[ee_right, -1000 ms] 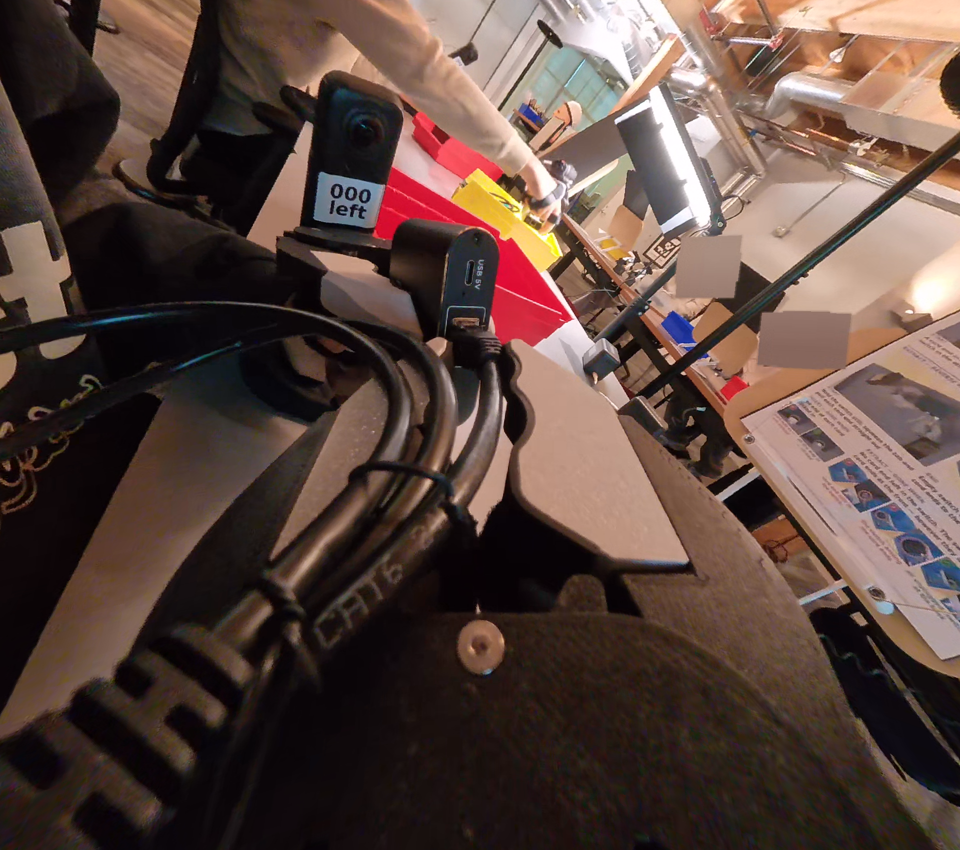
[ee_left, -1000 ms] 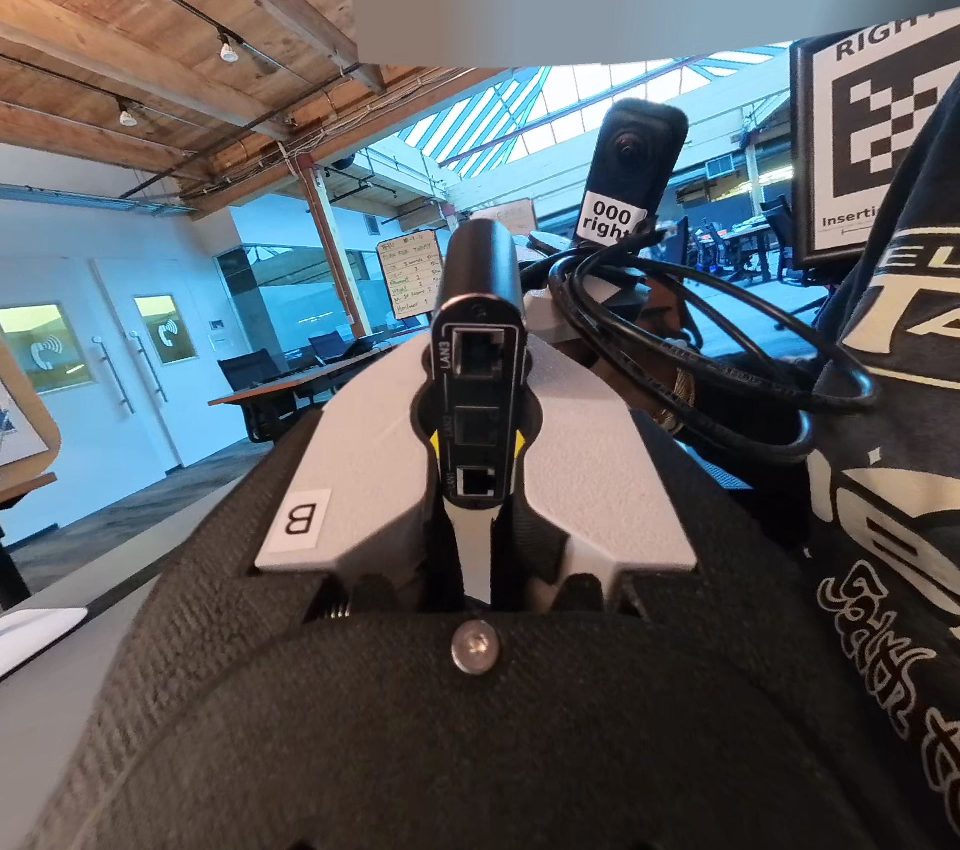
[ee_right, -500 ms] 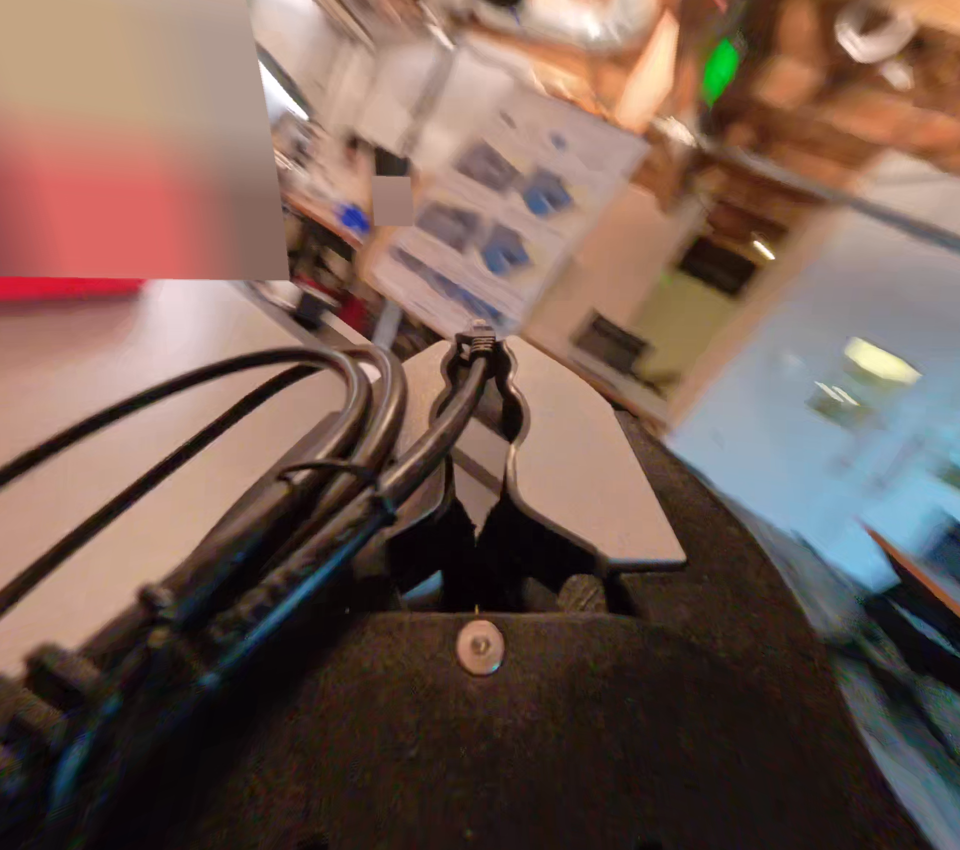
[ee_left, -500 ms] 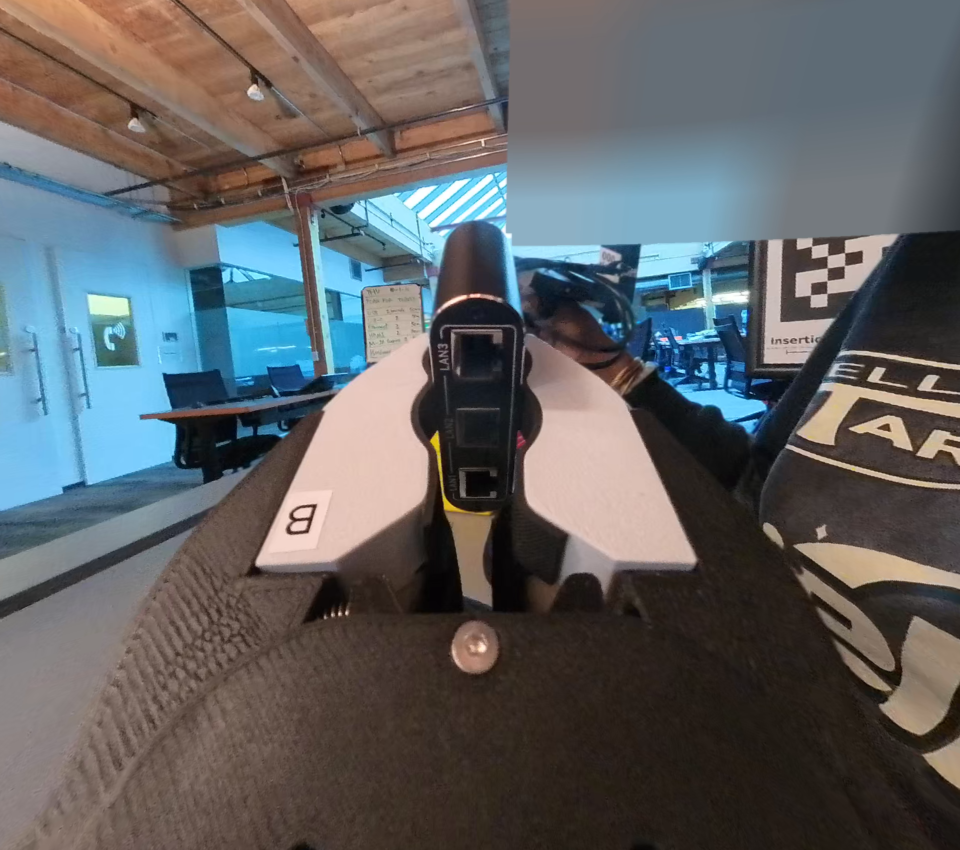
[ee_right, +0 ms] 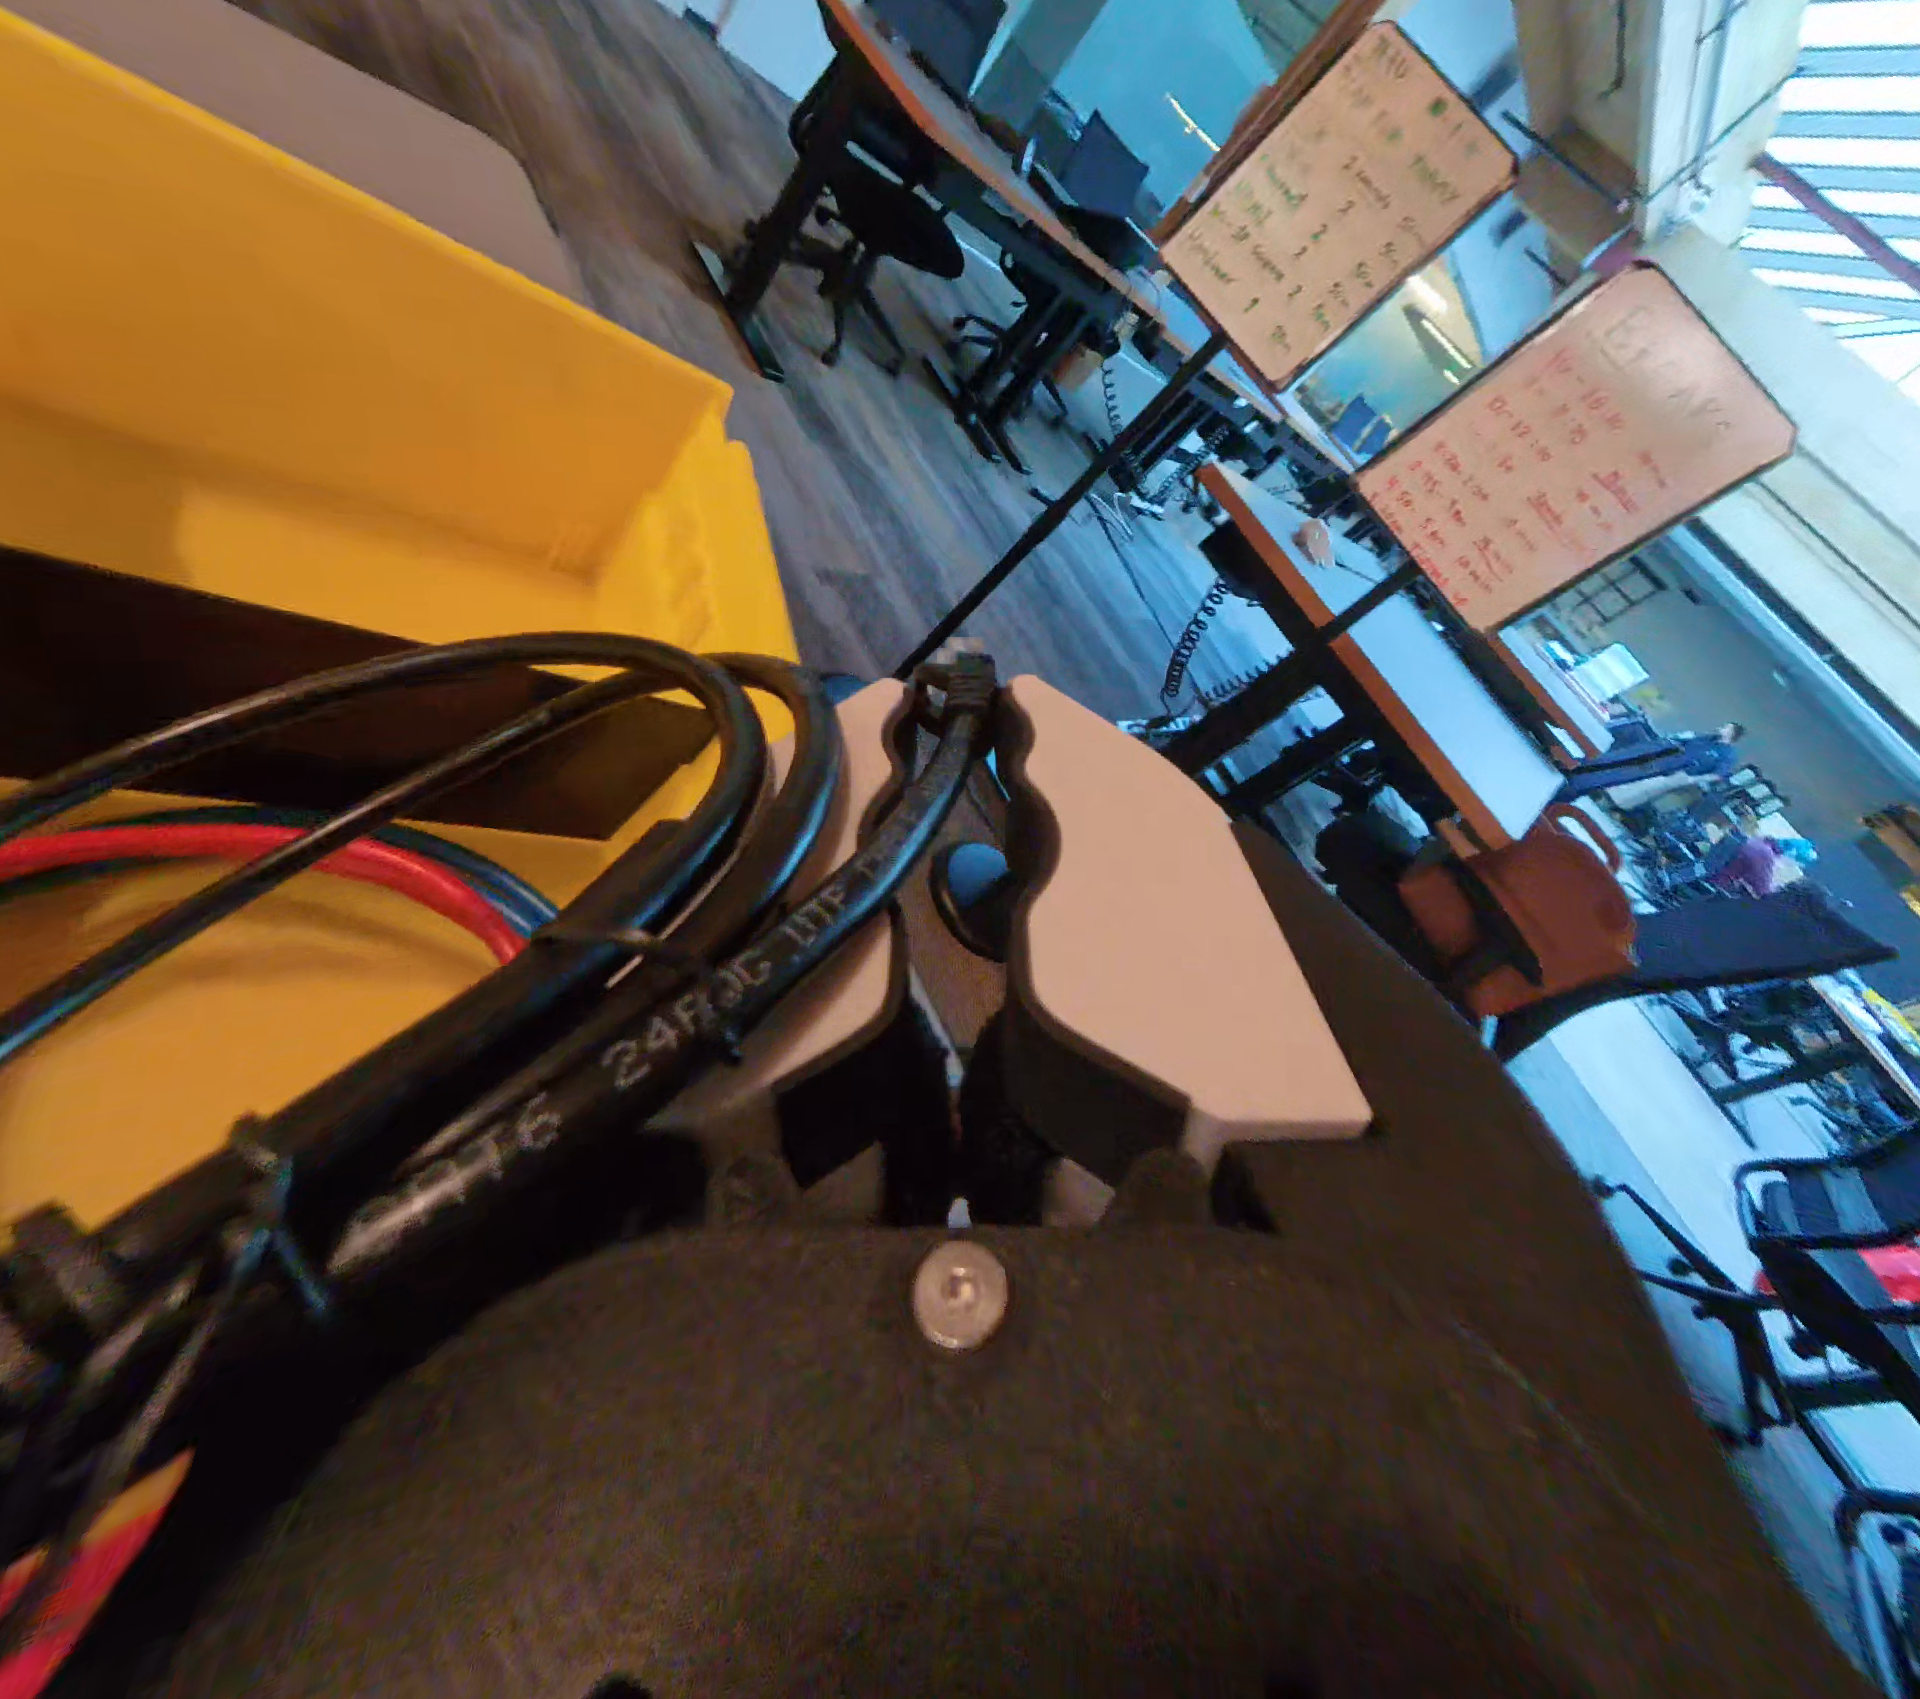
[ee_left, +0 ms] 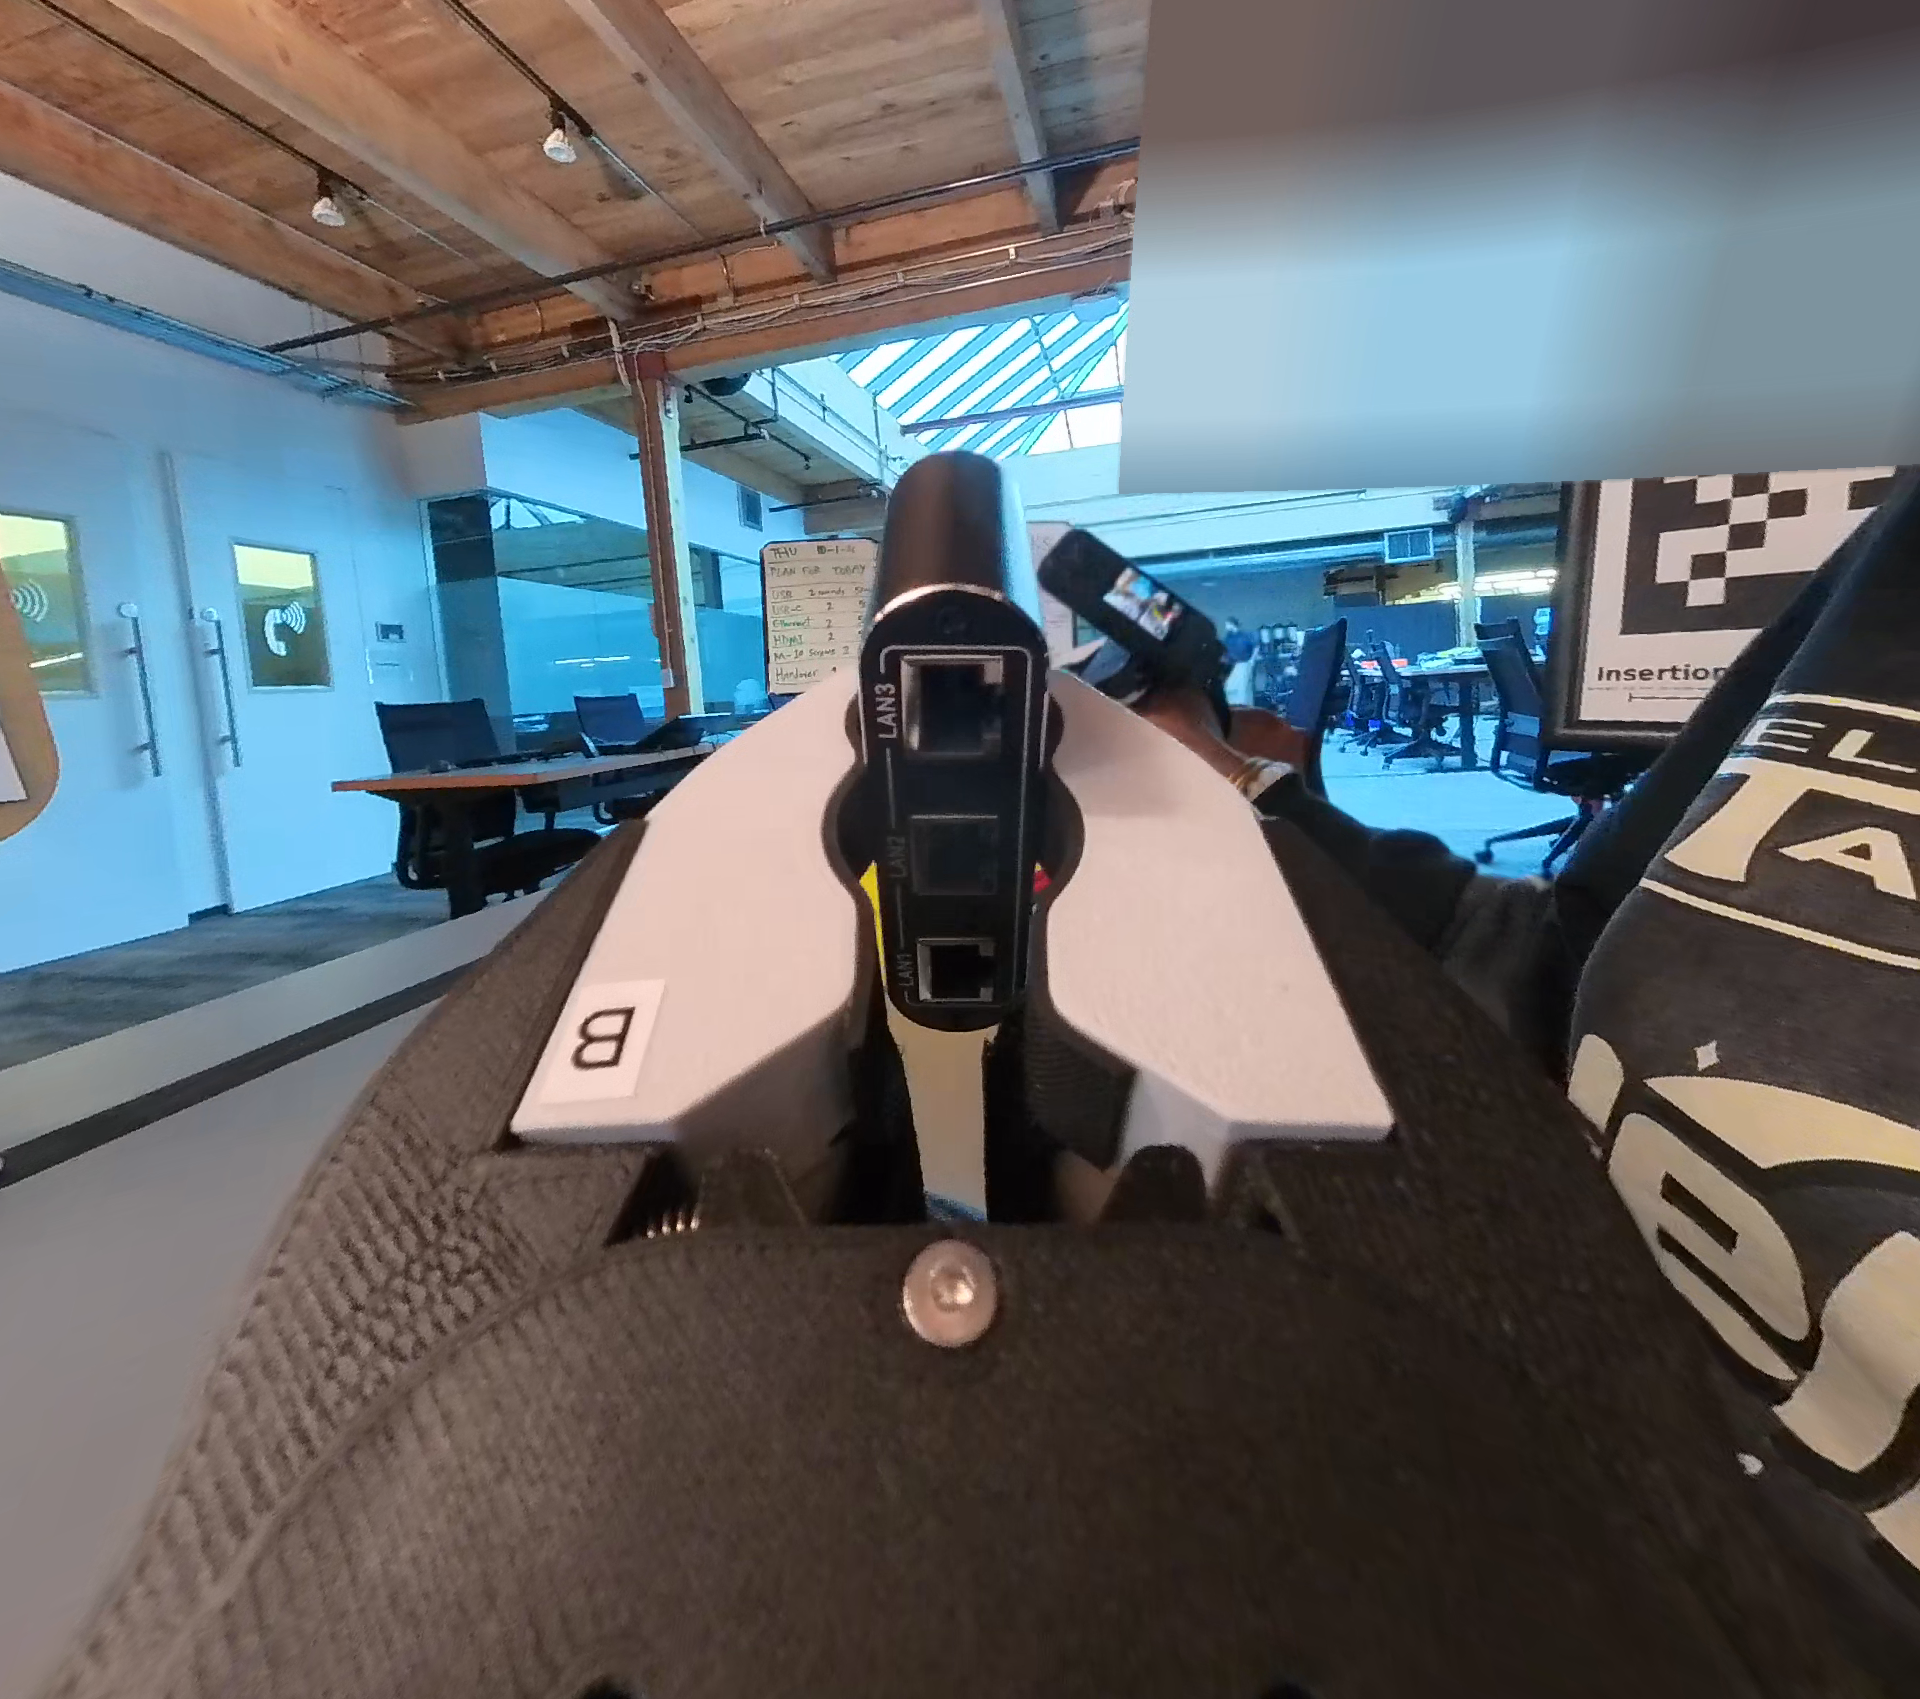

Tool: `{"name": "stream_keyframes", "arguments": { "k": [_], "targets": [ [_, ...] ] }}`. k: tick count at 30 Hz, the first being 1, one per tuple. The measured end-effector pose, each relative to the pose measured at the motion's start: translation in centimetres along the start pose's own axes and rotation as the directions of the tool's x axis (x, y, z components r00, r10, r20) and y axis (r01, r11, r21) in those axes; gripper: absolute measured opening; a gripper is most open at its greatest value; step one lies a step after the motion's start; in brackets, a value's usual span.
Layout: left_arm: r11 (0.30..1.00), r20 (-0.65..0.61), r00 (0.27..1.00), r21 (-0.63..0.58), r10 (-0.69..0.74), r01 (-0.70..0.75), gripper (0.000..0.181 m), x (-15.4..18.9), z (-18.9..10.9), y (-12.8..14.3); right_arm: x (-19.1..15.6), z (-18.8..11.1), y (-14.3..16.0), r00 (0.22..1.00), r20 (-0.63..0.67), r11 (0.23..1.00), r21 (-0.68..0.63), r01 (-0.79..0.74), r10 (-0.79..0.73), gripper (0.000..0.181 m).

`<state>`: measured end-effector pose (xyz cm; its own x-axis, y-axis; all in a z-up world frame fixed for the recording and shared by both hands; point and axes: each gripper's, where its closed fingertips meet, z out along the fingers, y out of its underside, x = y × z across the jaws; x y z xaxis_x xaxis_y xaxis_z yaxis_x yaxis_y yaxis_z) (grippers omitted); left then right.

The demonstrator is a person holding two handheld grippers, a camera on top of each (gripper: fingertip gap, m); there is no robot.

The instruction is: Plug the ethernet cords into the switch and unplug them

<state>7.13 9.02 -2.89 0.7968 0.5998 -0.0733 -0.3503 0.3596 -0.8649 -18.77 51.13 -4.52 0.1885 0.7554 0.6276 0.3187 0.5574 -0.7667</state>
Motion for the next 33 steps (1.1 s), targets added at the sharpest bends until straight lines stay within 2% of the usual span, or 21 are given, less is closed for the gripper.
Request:
{"name": "stream_keyframes", "arguments": {
  "k": [2, 3, 5, 7, 11, 16, 19, 22, 25, 27, 29, 31, 32, 33],
  "targets": [
    [1.000, 0.009, 1.000, -0.003, -0.006, 0.006, 0.026, -0.2, 0.0, 0.1, -2.1, 1.4, 1.1, 0.998, 0.049, 0.998, -0.046, 0.034, -0.032, 0.014],
    [1.000, 0.011, 1.000, -0.004, -0.012, 0.012, 0.026, -0.2, 0.0, 0.1, -3.3, 1.9, 2.5, 0.993, 0.099, 0.987, -0.138, 0.083, -0.070, 0.014],
    [1.000, 0.014, 1.000, -0.007, -0.013, 0.013, 0.026, -0.3, 0.0, 0.1, -5.8, 1.6, 6.2, 0.959, 0.276, 0.908, -0.382, 0.173, -0.067, 0.030],
    [1.000, 0.016, 1.000, -0.006, -0.013, 0.013, 0.026, -0.3, 0.0, 0.1, -7.0, 0.1, 8.2, 0.918, 0.396, 0.837, -0.490, 0.243, -0.034, 0.039],
    [1.000, 0.014, 1.000, -0.010, -0.018, 0.018, 0.026, -0.3, 0.0, 0.2, -8.1, -2.9, 8.0, 0.828, 0.557, 0.836, -0.483, 0.259, 0.066, 0.058],
    [1.000, 0.016, 1.000, -0.013, -0.014, 0.014, 0.026, -0.3, 0.0, 0.3, -8.2, -5.8, 6.5, 0.729, 0.676, 0.889, -0.395, 0.233, 0.109, 0.061],
    [1.000, 0.020, 0.999, -0.008, -0.026, 0.027, 0.026, -0.4, 0.0, 0.2, -8.9, -7.5, 4.0, 0.617, 0.774, 0.950, -0.283, 0.133, 0.144, 0.061],
    [0.996, 0.026, 0.996, 0.003, -0.086, 0.085, 0.026, -0.8, -0.1, 0.2, -8.6, -8.5, 1.2, 0.566, 0.811, 0.982, -0.187, 0.010, 0.148, 0.061],
    [0.980, 0.025, 0.980, -0.005, -0.198, 0.198, 0.026, -1.4, -0.1, 0.6, -9.0, -10.8, -4.0, 0.487, 0.871, 0.986, 0.026, -0.164, 0.058, 0.071],
    [0.964, -0.004, 0.964, -0.020, -0.265, 0.265, 0.026, -1.3, 0.0, 0.9, -9.2, -13.6, -8.6, 0.442, 0.895, 0.915, 0.223, -0.337, -0.056, 0.084],
    [0.962, -0.023, 0.962, -0.045, -0.272, 0.271, 0.026, -0.9, 0.2, 1.2, -9.2, -17.6, -13.0, 0.371, 0.913, 0.755, 0.361, -0.547, -0.167, 0.096],
    [0.969, -0.044, 0.970, -0.071, -0.240, 0.237, 0.025, -0.3, 0.4, 1.5, -9.3, -22.8, -16.2, 0.244, 0.927, 0.558, 0.366, -0.745, -0.284, 0.107],
    [0.974, -0.058, 0.975, -0.082, -0.217, 0.212, 0.025, 0.1, 0.4, 1.6, -10.0, -25.6, -16.8, 0.147, 0.919, 0.506, 0.328, -0.798, -0.365, 0.107],
    [0.979, -0.073, 0.979, -0.091, -0.190, 0.184, 0.025, 0.5, 0.5, 1.7, -11.1, -28.0, -16.8, 0.043, 0.898, 0.510, 0.287, -0.811, -0.438, 0.105]
  ]
}}
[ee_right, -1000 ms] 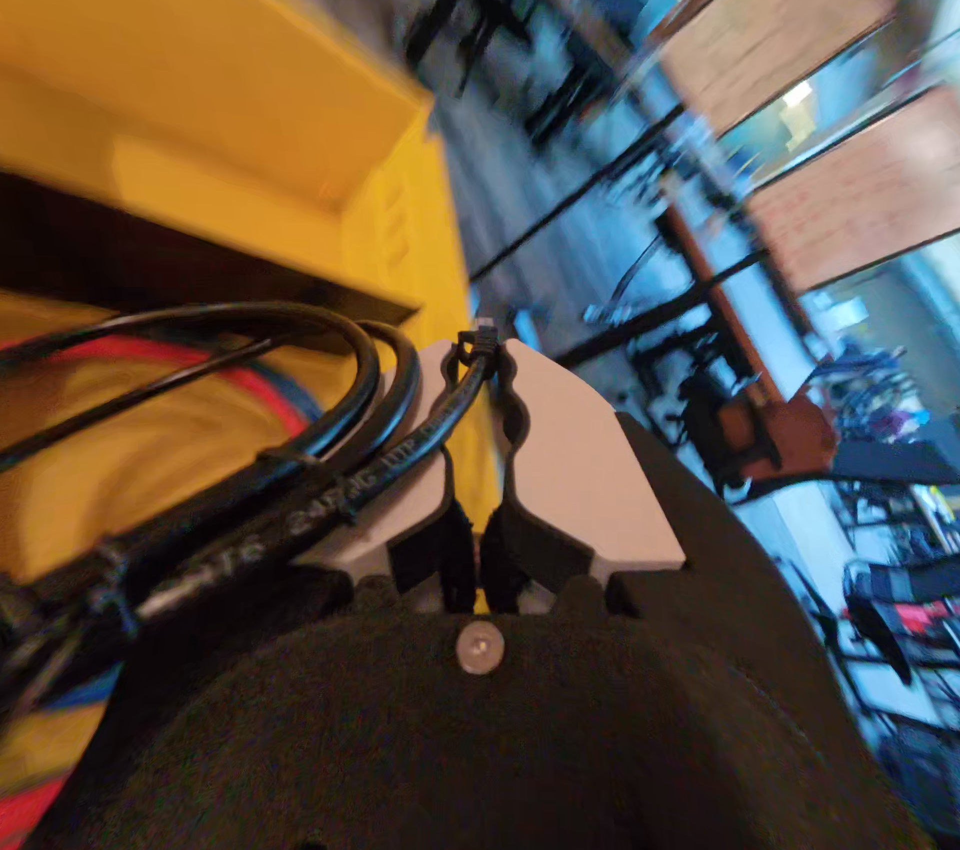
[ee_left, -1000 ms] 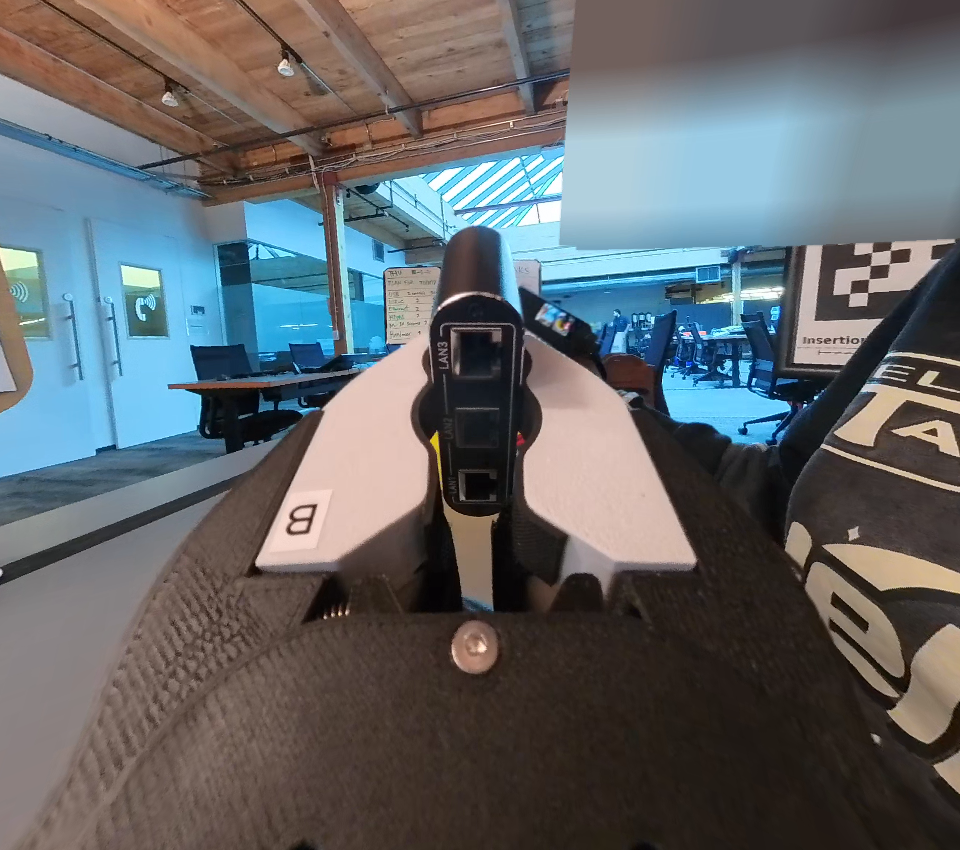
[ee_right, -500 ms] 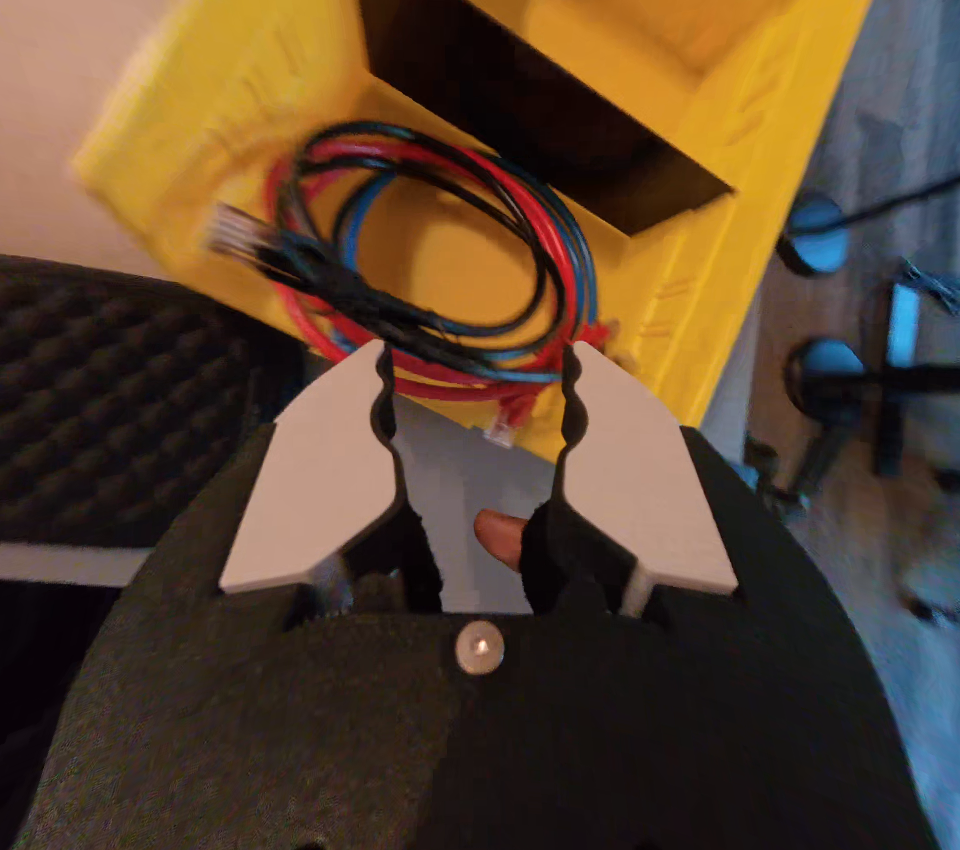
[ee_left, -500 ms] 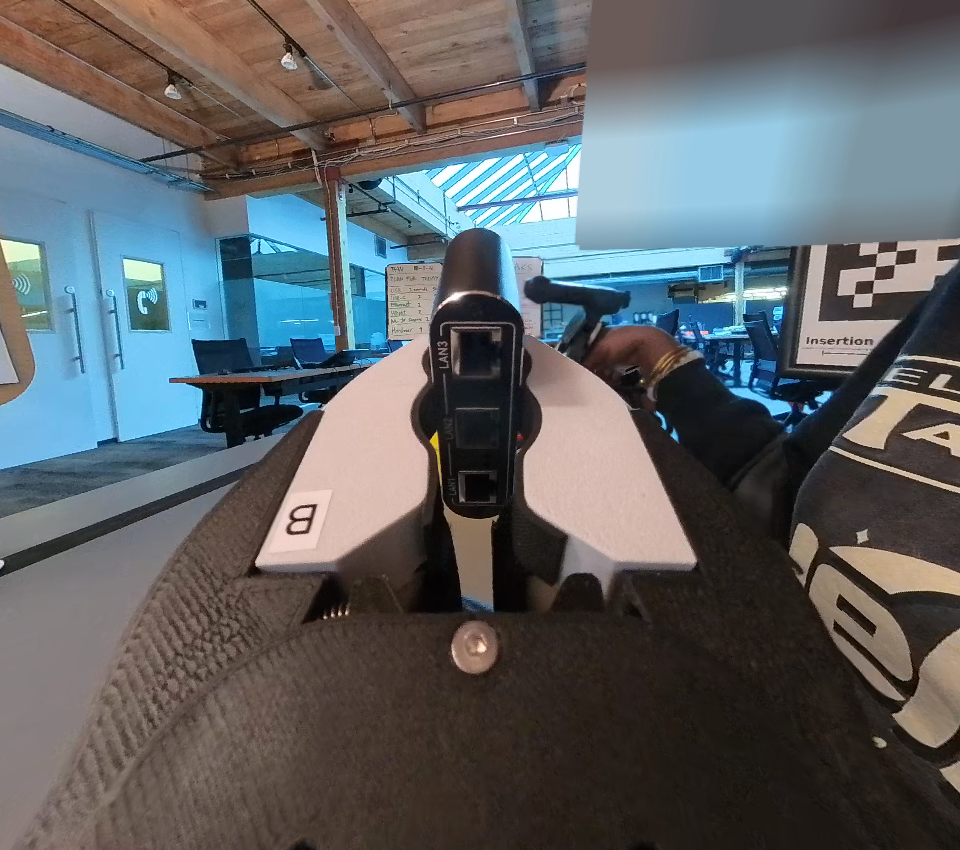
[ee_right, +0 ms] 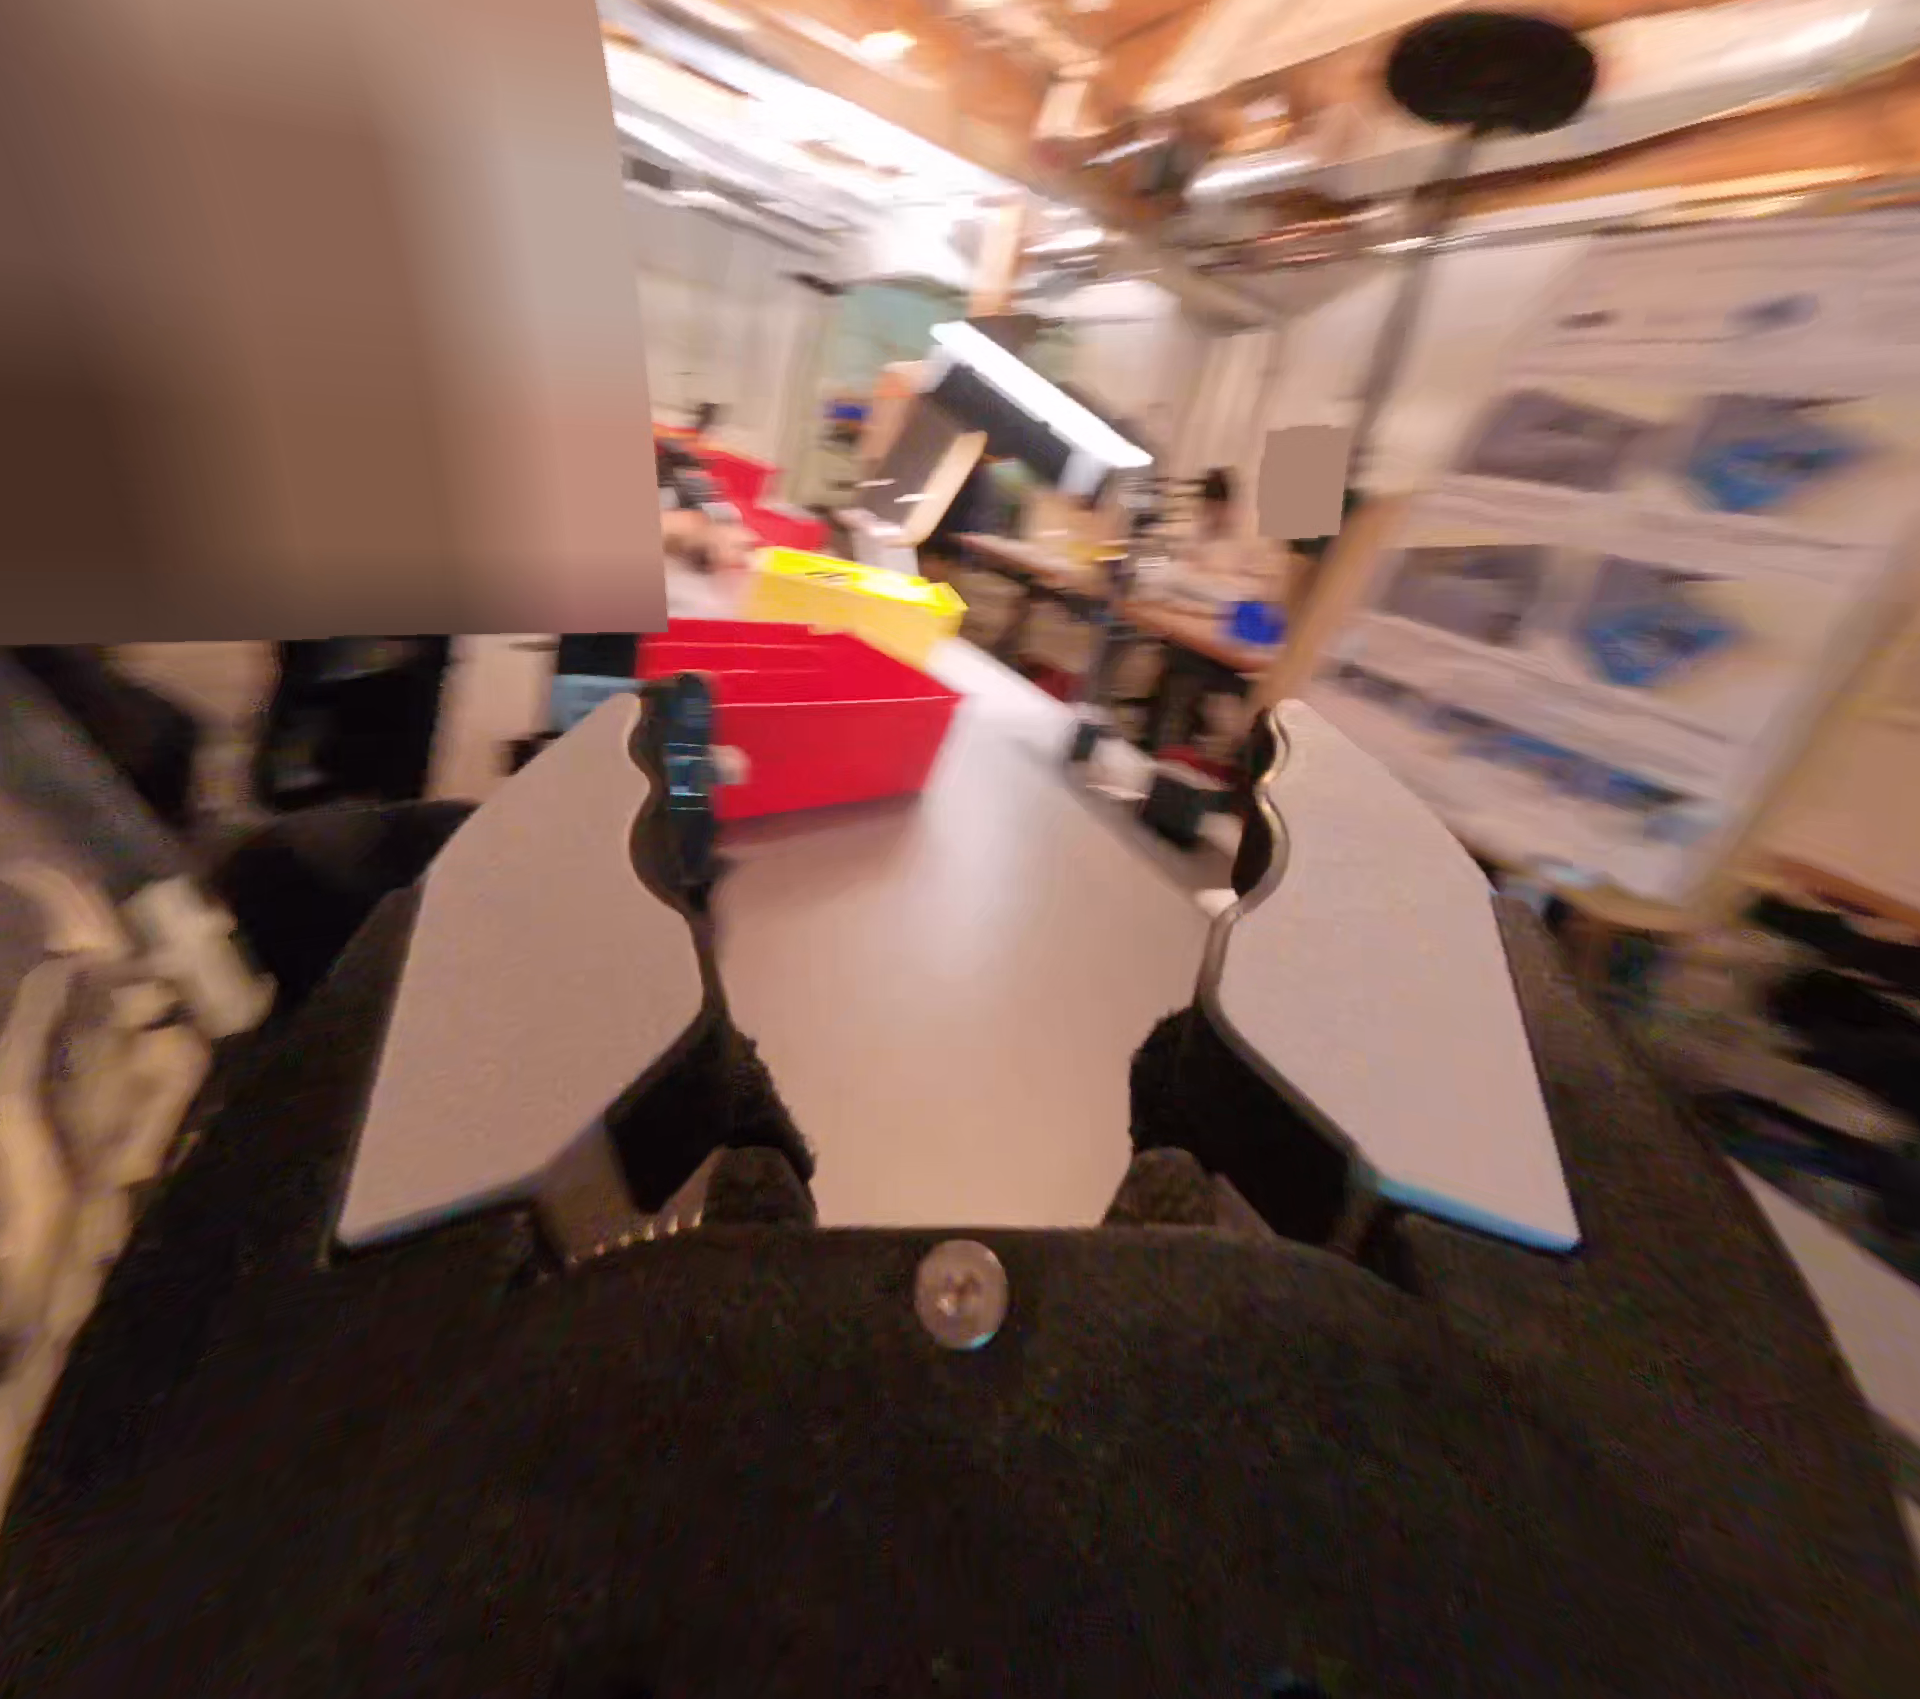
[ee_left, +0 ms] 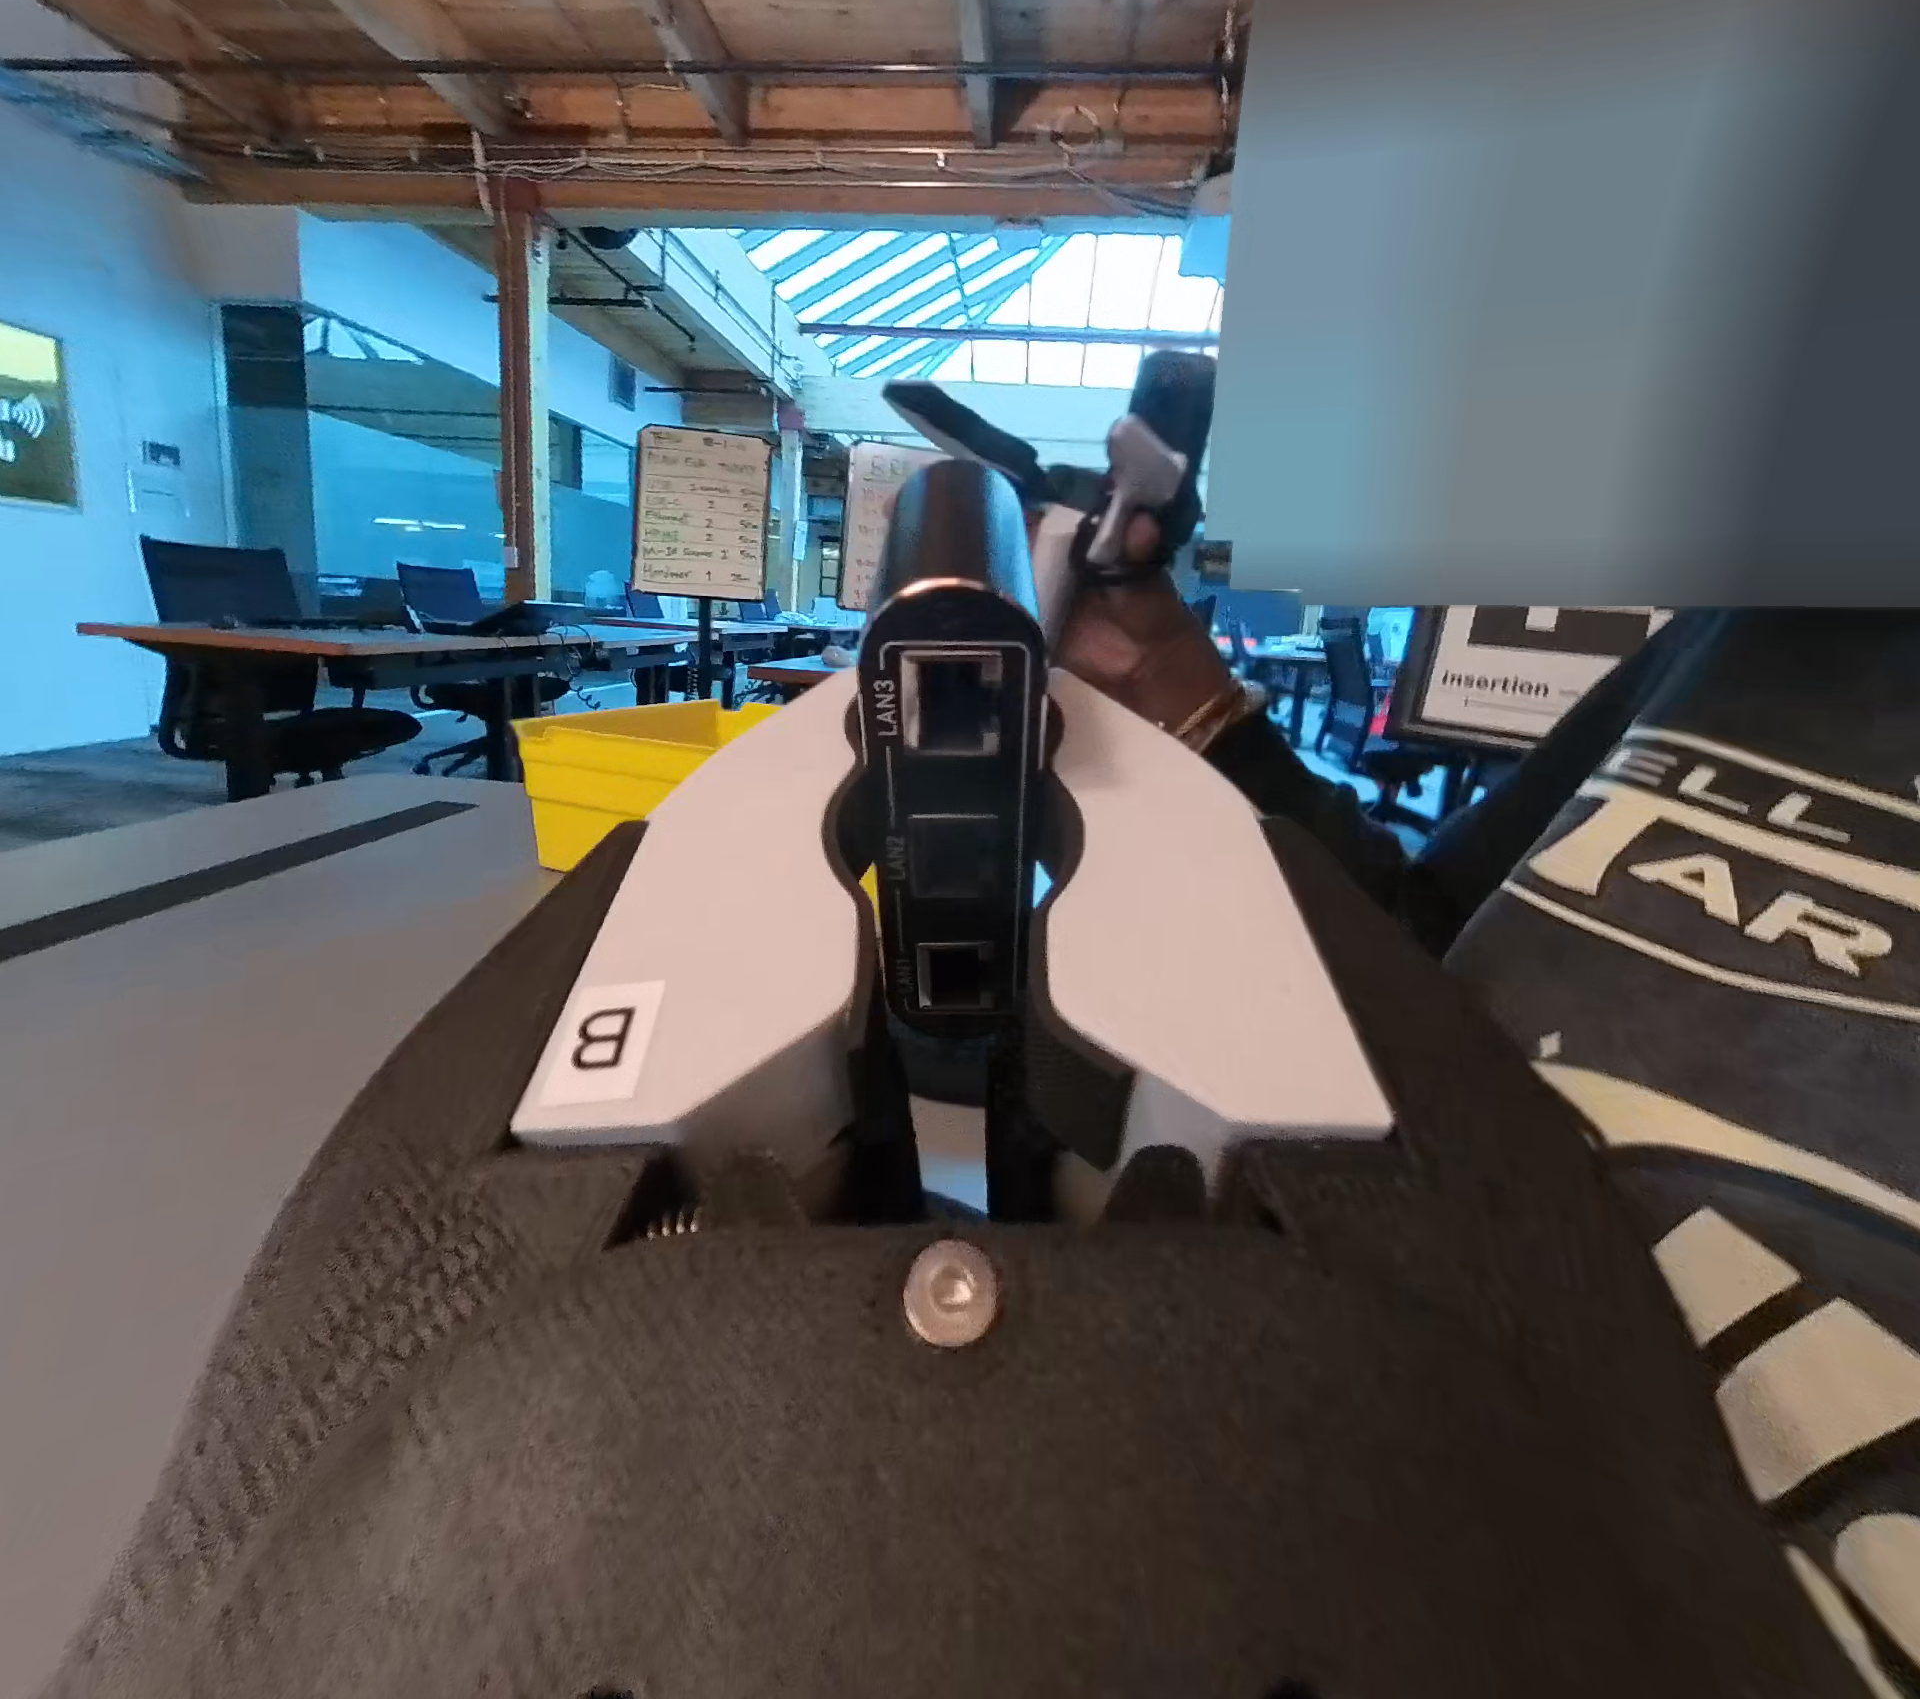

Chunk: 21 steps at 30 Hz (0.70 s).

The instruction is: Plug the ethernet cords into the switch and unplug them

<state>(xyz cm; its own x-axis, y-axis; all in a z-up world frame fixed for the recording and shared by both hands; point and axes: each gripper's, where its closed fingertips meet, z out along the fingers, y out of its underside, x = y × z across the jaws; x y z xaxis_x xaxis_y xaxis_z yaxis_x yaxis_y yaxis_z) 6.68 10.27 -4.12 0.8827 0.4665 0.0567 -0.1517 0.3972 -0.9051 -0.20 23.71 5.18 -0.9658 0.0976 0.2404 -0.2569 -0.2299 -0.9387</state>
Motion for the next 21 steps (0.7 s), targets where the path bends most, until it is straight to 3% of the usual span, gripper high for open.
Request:
{"name": "stream_keyframes", "arguments": {
  "k": [6, 9, 14, 16, 19, 21],
  "targets": [
    [0.991, -0.048, 0.993, -0.062, 0.112, -0.115, 0.025, 1.4, 0.5, 1.1, -10.0, 7.0, 6.2, 0.902, 0.404, 0.972, -0.227, -0.058, 0.149, 0.068],
    [0.988, -0.070, 0.989, -0.070, 0.133, -0.138, 0.025, 1.8, 0.5, 1.2, -11.9, 9.1, 8.0, 0.896, 0.431, 0.974, -0.226, -0.010, 0.109, 0.054],
    [0.981, -0.088, 0.985, -0.110, 0.149, -0.158, 0.025, 2.1, 0.7, 2.0, -12.7, 10.3, 8.9, 0.876, 0.448, 0.977, -0.191, -0.098, 0.175, 0.039],
    [0.977, -0.095, 0.983, -0.127, 0.160, -0.171, 0.025, 2.3, 0.8, 2.3, -12.9, 10.5, 9.7, 0.878, 0.457, 0.981, -0.184, -0.060, 0.139, 0.024],
    [0.976, -0.091, 0.980, -0.118, 0.175, -0.185, 0.026, 2.3, 0.9, 2.3, -12.9, 10.4, 9.6, 0.878, 0.464, 0.984, -0.173, -0.036, 0.114, 0.024],
    [0.979, -0.062, 0.983, -0.099, 0.172, -0.178, 0.036, 2.0, 0.9, 2.0, -12.2, 10.3, 9.2, 0.897, 0.437, 0.990, -0.144, 0.001, 0.063, 0.024]
  ]
}}
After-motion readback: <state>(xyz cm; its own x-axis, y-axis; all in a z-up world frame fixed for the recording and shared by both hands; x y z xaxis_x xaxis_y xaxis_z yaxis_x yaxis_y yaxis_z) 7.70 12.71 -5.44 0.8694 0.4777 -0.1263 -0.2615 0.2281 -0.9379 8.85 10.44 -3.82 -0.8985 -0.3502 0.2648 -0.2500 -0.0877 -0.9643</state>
